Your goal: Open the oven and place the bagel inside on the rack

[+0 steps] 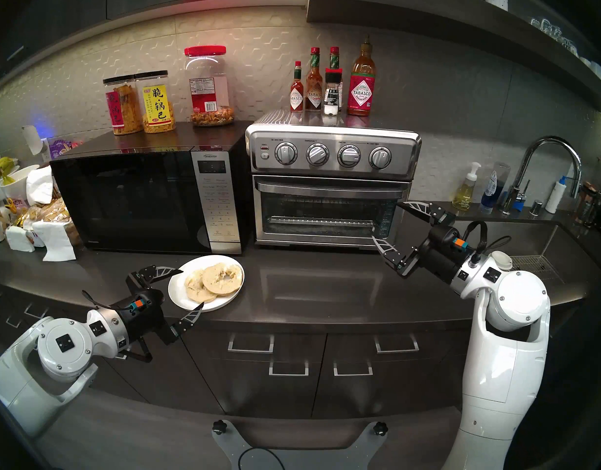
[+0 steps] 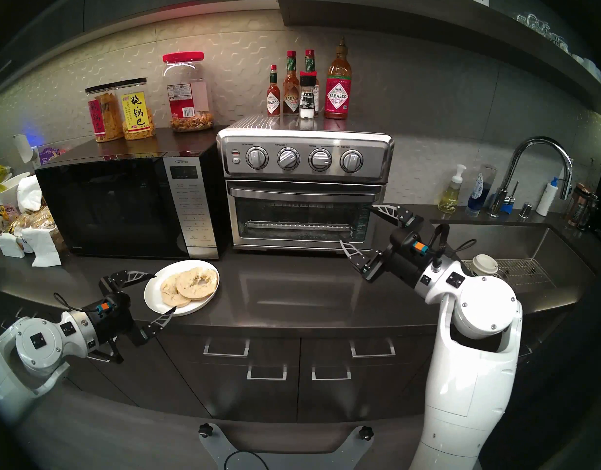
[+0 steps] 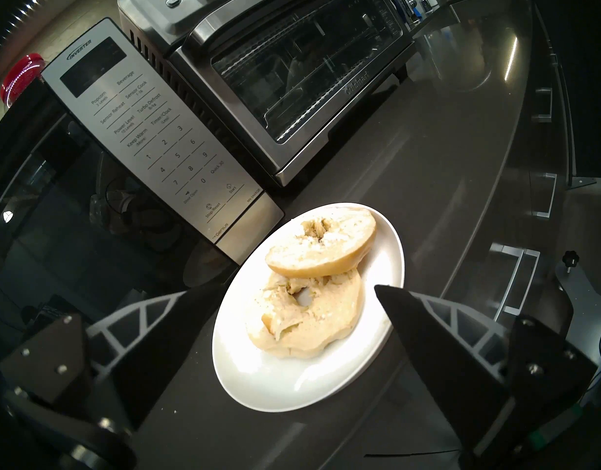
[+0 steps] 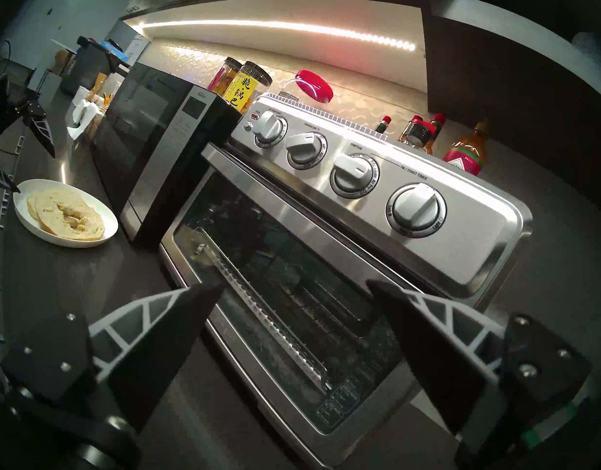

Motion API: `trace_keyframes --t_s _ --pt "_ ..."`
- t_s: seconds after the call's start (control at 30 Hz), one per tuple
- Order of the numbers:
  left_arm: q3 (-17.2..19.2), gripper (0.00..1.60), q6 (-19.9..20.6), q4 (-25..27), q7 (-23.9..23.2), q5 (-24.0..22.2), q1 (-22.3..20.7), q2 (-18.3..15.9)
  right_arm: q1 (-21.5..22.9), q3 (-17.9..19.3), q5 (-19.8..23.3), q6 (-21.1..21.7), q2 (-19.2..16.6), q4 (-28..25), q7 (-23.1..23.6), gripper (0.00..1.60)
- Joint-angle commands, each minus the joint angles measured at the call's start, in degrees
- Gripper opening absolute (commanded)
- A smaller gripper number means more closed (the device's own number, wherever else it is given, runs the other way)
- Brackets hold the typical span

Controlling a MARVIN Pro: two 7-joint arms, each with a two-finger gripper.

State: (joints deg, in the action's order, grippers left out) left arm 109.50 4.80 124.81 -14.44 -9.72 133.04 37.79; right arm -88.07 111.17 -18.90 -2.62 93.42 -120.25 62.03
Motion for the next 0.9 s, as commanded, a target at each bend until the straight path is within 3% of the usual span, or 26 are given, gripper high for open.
trace_keyframes --t_s 0.0,0.87 --pt "0.67 1.6 -0.24 0.64 -0.11 0.07 0.03 -0.1 3.6 -1.71 -0.6 -0.25 0.28 -0.11 -1.24 1.6" --pt "0.69 1.6 -0.25 0.65 -0.15 0.09 0.04 -0.07 10.01 -4.76 -4.67 -1.52 -0.87 5.6 -1.45 1.6"
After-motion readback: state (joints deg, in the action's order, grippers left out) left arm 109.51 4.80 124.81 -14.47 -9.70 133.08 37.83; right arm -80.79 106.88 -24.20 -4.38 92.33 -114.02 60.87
